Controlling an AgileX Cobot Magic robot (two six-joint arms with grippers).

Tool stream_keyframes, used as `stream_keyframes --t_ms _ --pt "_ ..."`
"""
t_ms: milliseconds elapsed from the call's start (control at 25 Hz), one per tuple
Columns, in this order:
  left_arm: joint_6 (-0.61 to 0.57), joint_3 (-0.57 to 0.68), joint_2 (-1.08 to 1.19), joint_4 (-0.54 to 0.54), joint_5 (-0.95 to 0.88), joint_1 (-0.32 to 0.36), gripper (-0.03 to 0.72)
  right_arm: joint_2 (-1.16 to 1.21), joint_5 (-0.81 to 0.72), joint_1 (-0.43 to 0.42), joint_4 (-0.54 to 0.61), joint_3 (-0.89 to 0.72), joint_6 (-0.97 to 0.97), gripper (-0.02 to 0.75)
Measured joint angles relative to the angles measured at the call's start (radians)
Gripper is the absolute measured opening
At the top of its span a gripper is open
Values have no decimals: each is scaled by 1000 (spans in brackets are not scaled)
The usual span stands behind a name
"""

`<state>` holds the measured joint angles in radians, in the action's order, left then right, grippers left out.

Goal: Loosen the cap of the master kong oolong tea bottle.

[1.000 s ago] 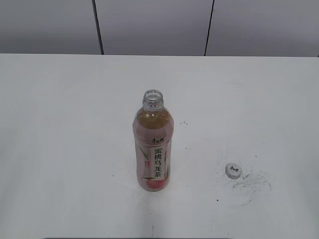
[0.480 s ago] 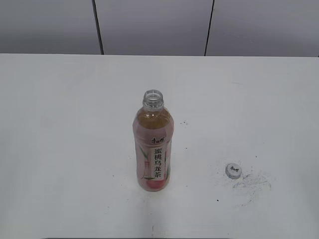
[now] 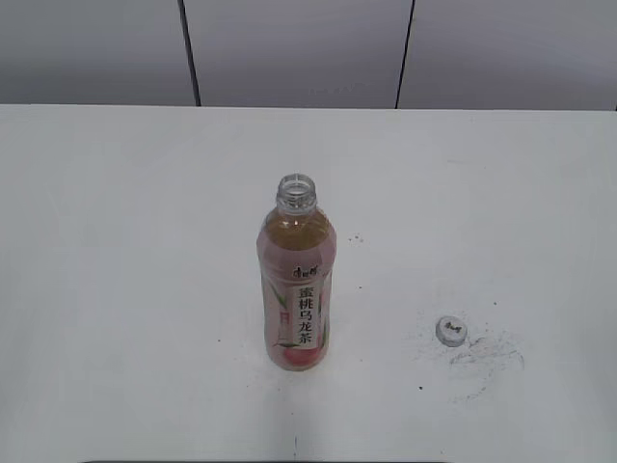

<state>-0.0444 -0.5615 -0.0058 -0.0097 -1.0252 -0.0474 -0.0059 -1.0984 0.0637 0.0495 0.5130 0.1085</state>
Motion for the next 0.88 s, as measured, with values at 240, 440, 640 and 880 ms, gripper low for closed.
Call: stream_keyframes --t_ms 240,440,640,880 --pt "0 0 0 0 0 -1 427 0 0 0 0 0 0 522" --pt "0 0 0 0 0 -1 427 0 1 0 0 0 0 522" --pt "0 0 0 0 0 -1 427 0 1 0 0 0 0 522" --pt "0 0 0 0 0 -1 427 0 1 0 0 0 0 522"
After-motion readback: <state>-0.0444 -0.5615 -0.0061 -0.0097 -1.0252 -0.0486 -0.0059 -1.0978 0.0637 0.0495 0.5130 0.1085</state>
